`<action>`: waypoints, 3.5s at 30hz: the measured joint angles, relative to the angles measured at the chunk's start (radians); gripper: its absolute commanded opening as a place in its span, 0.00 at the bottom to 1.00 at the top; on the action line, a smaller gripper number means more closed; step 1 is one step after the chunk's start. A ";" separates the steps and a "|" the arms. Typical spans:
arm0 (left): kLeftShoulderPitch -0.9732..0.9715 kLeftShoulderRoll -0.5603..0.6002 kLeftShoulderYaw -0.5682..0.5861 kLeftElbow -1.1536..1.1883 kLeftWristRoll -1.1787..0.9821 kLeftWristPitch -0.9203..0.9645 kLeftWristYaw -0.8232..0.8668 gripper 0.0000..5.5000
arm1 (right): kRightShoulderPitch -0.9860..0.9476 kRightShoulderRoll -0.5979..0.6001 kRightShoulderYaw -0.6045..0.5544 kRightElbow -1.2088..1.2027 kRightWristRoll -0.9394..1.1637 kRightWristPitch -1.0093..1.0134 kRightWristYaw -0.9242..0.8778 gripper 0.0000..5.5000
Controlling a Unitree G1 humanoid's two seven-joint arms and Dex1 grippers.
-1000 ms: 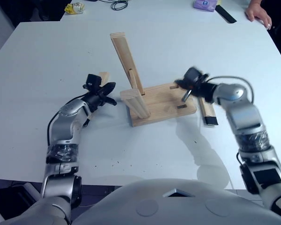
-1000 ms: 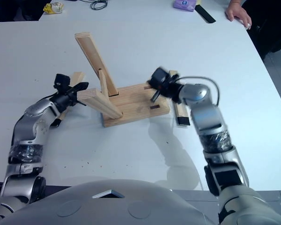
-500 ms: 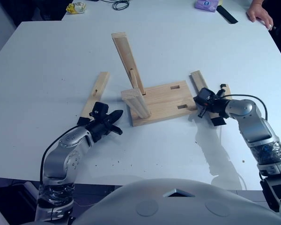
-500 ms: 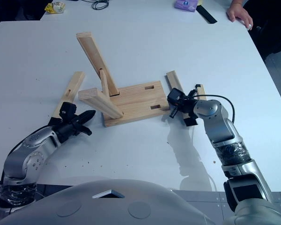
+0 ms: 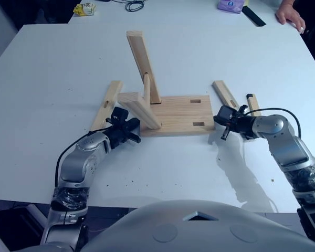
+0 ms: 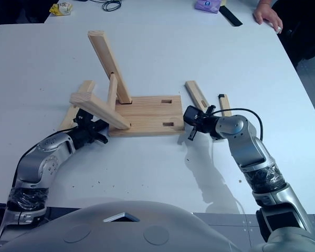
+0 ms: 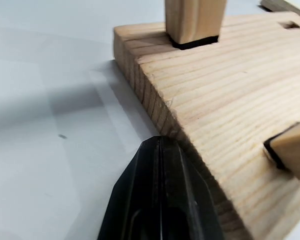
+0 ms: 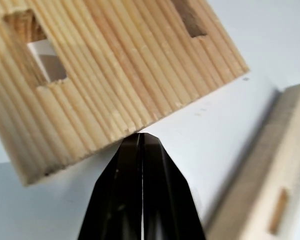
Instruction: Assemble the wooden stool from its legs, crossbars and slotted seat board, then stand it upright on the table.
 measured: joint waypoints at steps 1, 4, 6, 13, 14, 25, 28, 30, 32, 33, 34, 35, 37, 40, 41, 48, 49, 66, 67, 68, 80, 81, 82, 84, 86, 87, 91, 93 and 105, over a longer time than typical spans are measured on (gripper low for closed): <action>-0.001 0.002 0.004 0.002 0.000 -0.001 -0.001 0.00 | 0.001 0.009 0.000 -0.002 0.000 0.005 -0.005 0.00; 0.009 0.004 0.009 -0.006 0.000 0.000 -0.002 0.00 | 0.001 0.030 -0.002 -0.002 0.001 0.022 -0.032 0.00; 0.024 0.004 0.013 -0.025 -0.001 0.005 -0.002 0.00 | 0.001 0.040 -0.004 -0.002 0.002 0.033 -0.048 0.00; 0.090 -0.017 0.045 -0.121 -0.028 0.043 0.013 0.00 | 0.023 0.028 -0.013 -0.032 0.018 0.052 -0.052 0.00; 0.094 -0.022 0.046 -0.126 -0.027 0.044 0.019 0.00 | 0.033 0.018 -0.013 -0.050 0.020 0.057 -0.043 0.00; 0.131 -0.052 0.048 -0.156 -0.022 0.035 0.045 0.00 | 0.100 -0.057 -0.027 -0.155 0.088 0.093 0.037 0.00; 0.051 -0.053 0.038 -0.054 0.006 -0.004 0.039 0.00 | 0.110 -0.073 -0.031 -0.192 0.135 0.112 0.087 0.00; -0.040 -0.051 0.038 0.043 0.019 -0.023 0.030 0.00 | 0.110 -0.081 -0.030 -0.218 0.171 0.122 0.127 0.00; -0.101 -0.051 0.041 0.097 0.019 -0.045 0.011 0.00 | 0.107 -0.085 -0.029 -0.231 0.193 0.139 0.150 0.00; -0.137 -0.049 0.042 0.132 0.019 -0.061 -0.010 0.00 | 0.106 -0.085 -0.029 -0.238 0.208 0.153 0.157 0.00; -0.165 -0.047 0.043 0.158 0.019 -0.076 -0.025 0.00 | 0.105 -0.085 -0.029 -0.243 0.217 0.158 0.161 0.00; -0.198 -0.048 0.040 0.191 0.016 -0.092 -0.054 0.00 | 0.100 -0.081 -0.029 -0.249 0.230 0.167 0.165 0.00; -0.249 -0.045 0.039 0.245 0.018 -0.105 -0.089 0.00 | 0.096 -0.074 -0.029 -0.257 0.249 0.189 0.167 0.00; -0.340 -0.035 0.037 0.333 0.019 -0.139 -0.158 0.00 | 0.092 -0.062 -0.029 -0.262 0.269 0.208 0.172 0.00; -0.359 -0.032 0.031 0.352 0.017 -0.150 -0.183 0.00 | 0.091 -0.056 -0.027 -0.263 0.280 0.209 0.173 0.00; -0.358 -0.010 0.023 0.427 0.035 -0.200 -0.227 0.00 | 0.035 -0.044 -0.012 -0.250 0.292 0.186 0.173 0.00; -0.343 -0.008 0.029 0.427 0.035 -0.201 -0.227 0.00 | 0.031 -0.045 -0.012 -0.247 0.292 0.179 0.172 0.00; -0.054 0.040 0.252 0.024 -0.019 -0.049 -0.055 0.00 | -0.185 -0.030 -0.021 0.067 0.172 -0.109 0.094 0.00; -0.017 0.042 0.253 -0.058 -0.030 0.000 -0.041 0.00 | -0.203 -0.011 -0.015 0.120 0.146 -0.139 0.057 0.00; 0.015 0.046 0.254 -0.121 -0.042 0.043 -0.032 0.00 | -0.215 0.004 -0.009 0.162 0.127 -0.160 0.031 0.00; 0.035 -0.118 0.007 -0.364 -0.140 0.325 0.138 0.00 | -0.233 0.093 0.059 0.383 -0.009 -0.293 -0.033 0.00; 0.035 -0.122 -0.006 -0.361 -0.138 0.326 0.142 0.00 | -0.224 0.088 0.062 0.363 -0.003 -0.289 -0.013 0.00; 0.037 -0.123 -0.021 -0.356 -0.136 0.326 0.147 0.00 | -0.212 0.077 0.067 0.332 0.003 -0.283 0.014 0.00; 0.047 -0.117 -0.040 -0.346 -0.124 0.327 0.150 0.00 | -0.191 0.060 0.071 0.276 0.012 -0.271 0.047 0.00; 0.061 -0.098 -0.041 -0.344 -0.123 0.324 0.149 0.00 | -0.174 0.054 0.074 0.230 0.015 -0.256 0.068 0.00; 0.065 -0.087 -0.041 -0.346 -0.124 0.320 0.146 0.00 | -0.169 0.054 0.076 0.217 0.015 -0.250 0.071 0.00; 0.088 -0.060 0.015 -0.375 -0.162 0.326 0.124 0.00 | -0.153 0.062 0.078 0.197 0.010 -0.242 0.055 0.00; 0.094 -0.035 0.060 -0.420 -0.198 0.326 0.097 0.00 | -0.147 0.062 0.076 0.194 0.009 -0.237 0.046 0.00; 0.154 0.154 0.042 -0.270 -0.058 0.215 0.037 0.00 | -0.186 0.072 0.053 0.320 -0.025 -0.270 0.010 0.00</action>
